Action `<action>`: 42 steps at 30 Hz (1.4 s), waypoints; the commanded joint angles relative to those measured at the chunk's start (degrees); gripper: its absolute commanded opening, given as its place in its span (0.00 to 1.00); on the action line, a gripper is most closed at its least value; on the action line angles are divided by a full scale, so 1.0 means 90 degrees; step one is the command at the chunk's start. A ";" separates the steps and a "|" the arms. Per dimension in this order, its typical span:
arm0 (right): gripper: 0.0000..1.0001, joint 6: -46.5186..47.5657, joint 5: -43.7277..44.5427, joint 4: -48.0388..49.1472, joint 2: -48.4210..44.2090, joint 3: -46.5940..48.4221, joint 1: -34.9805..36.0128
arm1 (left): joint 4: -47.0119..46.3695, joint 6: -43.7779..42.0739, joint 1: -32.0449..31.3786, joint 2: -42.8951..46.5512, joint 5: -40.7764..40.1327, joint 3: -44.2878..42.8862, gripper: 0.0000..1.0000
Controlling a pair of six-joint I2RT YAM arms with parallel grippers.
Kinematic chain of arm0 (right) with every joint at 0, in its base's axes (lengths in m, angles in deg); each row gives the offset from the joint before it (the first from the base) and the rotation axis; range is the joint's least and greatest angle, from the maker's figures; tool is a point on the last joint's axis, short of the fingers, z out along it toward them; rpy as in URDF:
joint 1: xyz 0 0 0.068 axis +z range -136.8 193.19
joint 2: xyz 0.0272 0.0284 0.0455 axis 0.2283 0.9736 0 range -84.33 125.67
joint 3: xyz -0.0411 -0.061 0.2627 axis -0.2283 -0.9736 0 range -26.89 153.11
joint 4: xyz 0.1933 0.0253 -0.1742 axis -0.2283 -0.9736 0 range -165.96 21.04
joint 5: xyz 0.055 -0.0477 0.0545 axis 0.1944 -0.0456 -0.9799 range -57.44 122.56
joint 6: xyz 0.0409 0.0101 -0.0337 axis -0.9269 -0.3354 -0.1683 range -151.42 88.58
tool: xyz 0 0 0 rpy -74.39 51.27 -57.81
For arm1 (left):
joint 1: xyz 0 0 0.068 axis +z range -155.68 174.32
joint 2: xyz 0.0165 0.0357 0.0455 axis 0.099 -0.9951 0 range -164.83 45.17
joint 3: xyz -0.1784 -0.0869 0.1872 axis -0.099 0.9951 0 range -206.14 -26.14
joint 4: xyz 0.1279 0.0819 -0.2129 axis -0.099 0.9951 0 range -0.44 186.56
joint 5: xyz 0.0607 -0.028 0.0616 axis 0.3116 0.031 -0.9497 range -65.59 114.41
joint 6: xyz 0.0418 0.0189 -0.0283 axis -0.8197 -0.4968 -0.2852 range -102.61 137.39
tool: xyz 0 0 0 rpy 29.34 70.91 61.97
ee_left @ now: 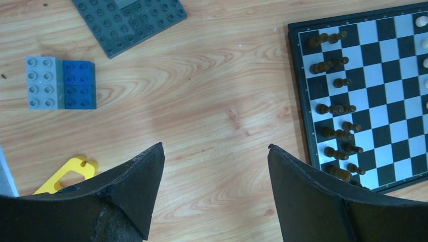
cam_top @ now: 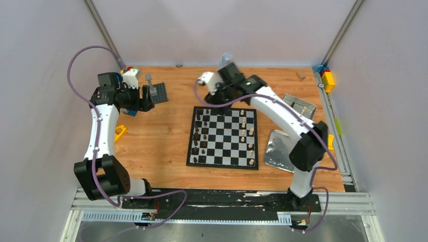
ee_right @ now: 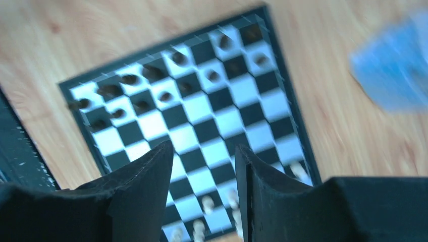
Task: Set up the chess pieces on the board
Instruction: Pick up the chess piece from the storage box.
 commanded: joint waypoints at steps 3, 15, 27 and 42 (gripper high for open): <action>0.50 -0.0638 -0.0055 0.0243 -0.1453 -0.1414 -0.2332 | -0.0084 0.0026 0.0048 0.0119 0.0615 -0.0091 0.84; 0.53 -0.1328 0.0362 0.1451 -0.1300 -0.2710 -0.5717 | -0.0083 -0.0009 0.0043 0.0144 0.0948 -0.0023 0.86; 0.55 -0.1624 0.1116 0.2379 0.0127 -0.2309 -0.5842 | -0.0091 -0.0009 0.0045 0.0056 0.1025 -0.0017 0.87; 0.47 -0.1616 0.1152 0.2463 0.0985 -0.1644 -0.5848 | -0.0076 -0.0019 0.0046 -0.0096 0.1010 -0.0019 0.88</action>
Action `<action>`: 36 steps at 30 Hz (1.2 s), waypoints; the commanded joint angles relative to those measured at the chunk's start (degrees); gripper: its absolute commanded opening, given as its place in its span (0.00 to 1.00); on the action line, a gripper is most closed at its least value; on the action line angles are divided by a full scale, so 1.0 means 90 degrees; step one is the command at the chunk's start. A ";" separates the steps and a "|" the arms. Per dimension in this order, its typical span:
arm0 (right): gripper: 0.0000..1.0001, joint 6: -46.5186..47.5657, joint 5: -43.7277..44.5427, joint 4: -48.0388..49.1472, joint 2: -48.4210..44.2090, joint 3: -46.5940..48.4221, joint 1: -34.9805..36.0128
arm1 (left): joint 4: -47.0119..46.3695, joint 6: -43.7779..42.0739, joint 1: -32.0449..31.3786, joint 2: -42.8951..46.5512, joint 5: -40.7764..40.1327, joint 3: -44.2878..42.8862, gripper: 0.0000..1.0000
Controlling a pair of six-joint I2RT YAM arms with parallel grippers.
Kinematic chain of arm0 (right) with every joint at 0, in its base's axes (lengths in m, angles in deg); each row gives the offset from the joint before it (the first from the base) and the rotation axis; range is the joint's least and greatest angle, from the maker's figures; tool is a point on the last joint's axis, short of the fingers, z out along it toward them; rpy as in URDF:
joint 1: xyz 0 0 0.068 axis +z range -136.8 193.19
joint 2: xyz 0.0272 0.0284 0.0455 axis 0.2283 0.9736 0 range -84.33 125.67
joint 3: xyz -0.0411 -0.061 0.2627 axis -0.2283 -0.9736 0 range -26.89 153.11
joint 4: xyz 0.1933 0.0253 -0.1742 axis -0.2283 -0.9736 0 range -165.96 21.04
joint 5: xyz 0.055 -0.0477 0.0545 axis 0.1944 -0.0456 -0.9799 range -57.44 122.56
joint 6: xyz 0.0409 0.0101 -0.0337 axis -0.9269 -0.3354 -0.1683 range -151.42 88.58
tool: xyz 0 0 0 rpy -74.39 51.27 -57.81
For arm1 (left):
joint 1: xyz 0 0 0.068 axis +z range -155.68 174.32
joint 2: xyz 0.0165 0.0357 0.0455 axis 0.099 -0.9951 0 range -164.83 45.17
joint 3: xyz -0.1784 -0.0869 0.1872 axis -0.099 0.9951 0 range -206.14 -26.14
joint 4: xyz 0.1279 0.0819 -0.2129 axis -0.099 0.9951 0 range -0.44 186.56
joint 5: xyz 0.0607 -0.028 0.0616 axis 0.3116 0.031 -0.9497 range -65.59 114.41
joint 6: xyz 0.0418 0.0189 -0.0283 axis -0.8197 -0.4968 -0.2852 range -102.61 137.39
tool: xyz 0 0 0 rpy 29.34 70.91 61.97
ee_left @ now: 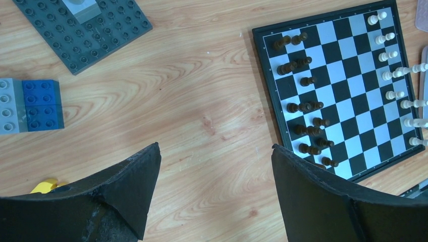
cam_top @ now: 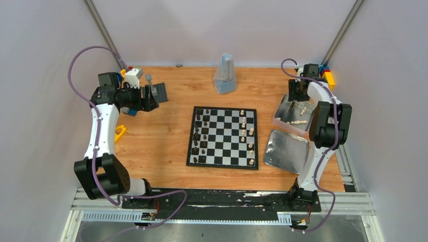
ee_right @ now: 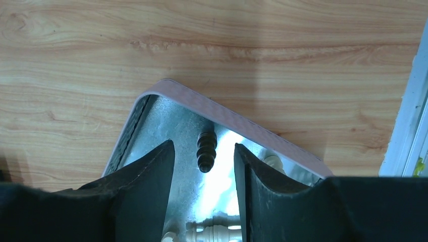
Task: Set up the chess pieces on the board
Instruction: Pick up the chess piece from the storage box.
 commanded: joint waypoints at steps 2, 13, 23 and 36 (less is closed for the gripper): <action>0.45 -0.0078 0.0075 0.0179 0.0284 0.0384 0.0007 | -0.0078 -0.0021 0.0048 -0.0071 0.0092 -0.0028 0.88; 0.33 -0.0018 0.0029 0.0132 0.0478 0.0407 0.0006 | -0.0059 -0.0021 0.0053 -0.0086 0.0089 -0.0024 0.89; 0.24 0.0057 0.0042 0.0086 0.0392 0.0297 0.0006 | -0.0034 -0.0022 0.0041 -0.0065 0.0079 -0.0021 0.89; 0.01 0.0256 -0.0120 0.0026 -0.0197 0.0189 0.0032 | -0.0017 -0.0036 0.0046 -0.0024 0.0036 -0.0029 0.90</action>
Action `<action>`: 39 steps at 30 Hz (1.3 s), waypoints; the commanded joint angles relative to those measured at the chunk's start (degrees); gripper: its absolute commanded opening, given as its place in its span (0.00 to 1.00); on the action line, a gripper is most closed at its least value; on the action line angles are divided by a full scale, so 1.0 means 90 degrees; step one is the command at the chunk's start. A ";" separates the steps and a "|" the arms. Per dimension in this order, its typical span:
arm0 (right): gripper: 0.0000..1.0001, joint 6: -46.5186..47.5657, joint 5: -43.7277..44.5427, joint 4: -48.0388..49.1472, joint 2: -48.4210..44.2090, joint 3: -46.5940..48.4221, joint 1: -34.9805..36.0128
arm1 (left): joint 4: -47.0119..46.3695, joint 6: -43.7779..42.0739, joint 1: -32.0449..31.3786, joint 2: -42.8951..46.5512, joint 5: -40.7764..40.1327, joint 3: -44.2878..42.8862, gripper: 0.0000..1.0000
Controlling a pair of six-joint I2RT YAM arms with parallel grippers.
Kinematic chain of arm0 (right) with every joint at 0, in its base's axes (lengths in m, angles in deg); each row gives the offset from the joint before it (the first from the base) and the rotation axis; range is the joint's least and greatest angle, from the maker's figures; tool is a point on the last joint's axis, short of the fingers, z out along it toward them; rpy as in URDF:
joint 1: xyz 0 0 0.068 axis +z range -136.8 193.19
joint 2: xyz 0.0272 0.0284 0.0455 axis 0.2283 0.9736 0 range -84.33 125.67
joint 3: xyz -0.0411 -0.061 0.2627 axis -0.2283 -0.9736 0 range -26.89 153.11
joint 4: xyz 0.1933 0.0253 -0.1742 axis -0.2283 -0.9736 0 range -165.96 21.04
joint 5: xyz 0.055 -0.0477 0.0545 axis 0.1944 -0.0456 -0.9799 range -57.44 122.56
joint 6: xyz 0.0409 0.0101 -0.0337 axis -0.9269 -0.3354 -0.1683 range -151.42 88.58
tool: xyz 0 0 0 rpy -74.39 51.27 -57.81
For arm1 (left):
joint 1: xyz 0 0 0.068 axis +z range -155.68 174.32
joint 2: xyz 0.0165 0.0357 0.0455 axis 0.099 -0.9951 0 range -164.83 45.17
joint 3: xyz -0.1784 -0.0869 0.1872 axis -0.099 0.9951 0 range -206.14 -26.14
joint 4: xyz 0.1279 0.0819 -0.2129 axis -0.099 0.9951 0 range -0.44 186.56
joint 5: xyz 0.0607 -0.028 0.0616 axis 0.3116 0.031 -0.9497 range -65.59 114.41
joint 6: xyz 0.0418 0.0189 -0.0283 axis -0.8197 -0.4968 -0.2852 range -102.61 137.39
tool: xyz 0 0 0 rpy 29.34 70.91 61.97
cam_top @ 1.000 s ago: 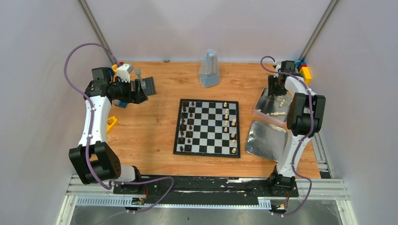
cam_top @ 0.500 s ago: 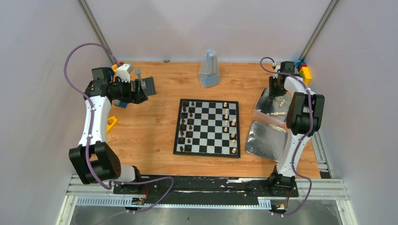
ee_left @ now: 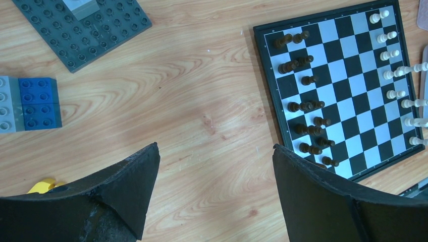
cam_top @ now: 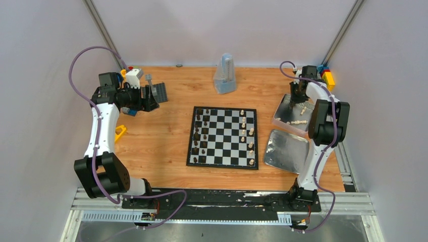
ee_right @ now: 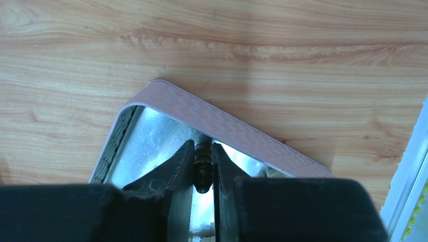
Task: Set up the chess pieces on the board
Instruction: Pick up the chess piece from the storage box, then place the chess piece on the chessboard.
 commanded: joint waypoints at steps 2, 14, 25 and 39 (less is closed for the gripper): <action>0.00 0.0191 -0.0166 -0.0001 -0.0864 -0.0045 0.0087 | -0.0022 -0.0038 0.0044 0.0083 0.0035 -0.0032 0.90; 0.00 0.0418 -0.0182 -0.0629 -0.2149 0.0045 0.1590 | -0.0051 -0.0009 0.0045 0.0040 -0.0230 -0.0068 0.91; 0.00 0.1208 -0.0812 -0.1120 -0.1724 0.1176 0.4326 | -0.0028 0.0087 0.0046 0.0046 -0.0629 -0.0132 0.92; 0.00 0.1430 -0.0775 -0.1748 0.0789 0.3855 0.6026 | -0.0090 0.0101 0.0209 0.0305 -0.1020 -0.0029 0.94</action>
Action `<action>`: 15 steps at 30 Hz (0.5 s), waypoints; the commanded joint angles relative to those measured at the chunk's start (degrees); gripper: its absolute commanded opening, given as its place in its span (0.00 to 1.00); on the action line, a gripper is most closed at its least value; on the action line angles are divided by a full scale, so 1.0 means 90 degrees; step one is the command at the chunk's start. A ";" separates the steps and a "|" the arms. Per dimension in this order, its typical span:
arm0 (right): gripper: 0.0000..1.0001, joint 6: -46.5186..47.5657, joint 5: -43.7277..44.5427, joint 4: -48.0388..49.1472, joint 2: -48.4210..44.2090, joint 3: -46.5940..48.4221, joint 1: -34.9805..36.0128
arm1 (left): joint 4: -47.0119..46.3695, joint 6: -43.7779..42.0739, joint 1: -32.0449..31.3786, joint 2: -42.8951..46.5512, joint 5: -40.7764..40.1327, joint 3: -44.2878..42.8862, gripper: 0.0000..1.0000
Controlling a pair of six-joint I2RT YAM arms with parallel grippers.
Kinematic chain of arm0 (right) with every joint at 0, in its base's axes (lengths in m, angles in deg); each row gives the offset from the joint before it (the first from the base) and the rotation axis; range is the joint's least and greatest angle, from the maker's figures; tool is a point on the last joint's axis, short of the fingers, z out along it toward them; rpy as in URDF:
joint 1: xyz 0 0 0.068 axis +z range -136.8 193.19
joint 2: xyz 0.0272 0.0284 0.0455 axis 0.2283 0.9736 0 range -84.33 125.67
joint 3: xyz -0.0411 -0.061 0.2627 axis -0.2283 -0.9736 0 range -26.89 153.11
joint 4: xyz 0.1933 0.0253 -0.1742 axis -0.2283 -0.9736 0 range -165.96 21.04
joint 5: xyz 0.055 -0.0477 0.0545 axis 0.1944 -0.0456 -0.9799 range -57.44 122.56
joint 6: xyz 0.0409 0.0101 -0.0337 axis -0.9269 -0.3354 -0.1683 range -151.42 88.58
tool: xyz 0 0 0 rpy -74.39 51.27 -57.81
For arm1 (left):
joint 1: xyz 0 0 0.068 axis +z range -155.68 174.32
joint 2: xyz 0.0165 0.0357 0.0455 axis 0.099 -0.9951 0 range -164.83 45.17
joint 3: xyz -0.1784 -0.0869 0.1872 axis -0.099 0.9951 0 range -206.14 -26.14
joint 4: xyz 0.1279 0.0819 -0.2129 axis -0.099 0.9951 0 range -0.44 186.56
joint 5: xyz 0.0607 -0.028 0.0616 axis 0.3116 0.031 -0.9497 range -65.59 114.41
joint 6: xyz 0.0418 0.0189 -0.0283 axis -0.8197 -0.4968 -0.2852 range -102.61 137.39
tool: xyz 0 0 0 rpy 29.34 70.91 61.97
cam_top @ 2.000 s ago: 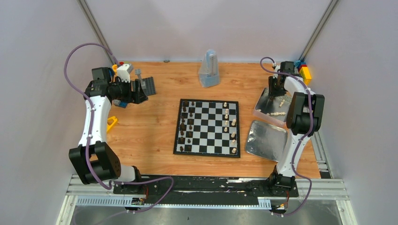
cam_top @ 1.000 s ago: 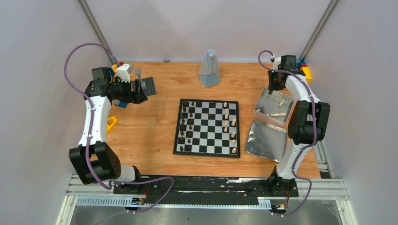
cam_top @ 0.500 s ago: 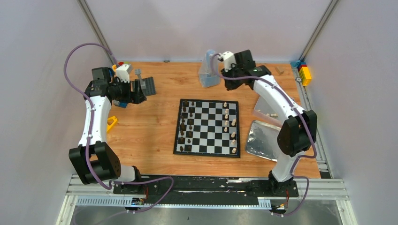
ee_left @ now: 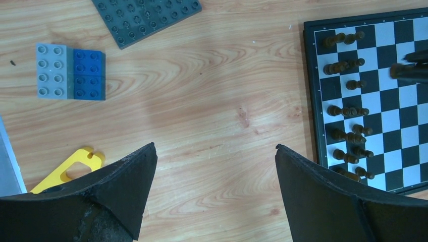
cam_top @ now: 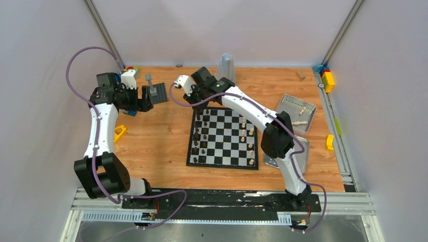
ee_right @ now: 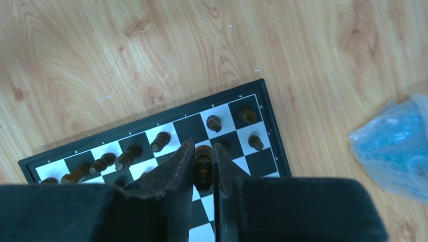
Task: Set up the chess pieces on the board
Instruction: Place the chess piece on the chessboard.
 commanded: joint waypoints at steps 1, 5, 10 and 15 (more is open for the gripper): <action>0.00 0.0137 0.0030 -0.0198 0.0419 0.0539 0.0116 | -0.0085 0.0061 0.0109 0.0302 -0.0016 -0.0020 0.95; 0.00 0.0107 -0.0047 -0.0203 0.0630 0.0502 0.0182 | -0.0086 0.0044 0.0112 0.0308 0.0031 -0.0005 0.95; 0.00 0.0075 -0.0104 -0.0200 0.0820 0.0457 0.0208 | -0.0100 0.0048 0.0112 0.0262 0.0066 -0.0006 0.95; 0.00 0.0059 -0.0153 -0.0167 0.0964 0.0476 0.0232 | -0.0097 0.0039 0.0112 0.0257 0.0079 0.0005 0.95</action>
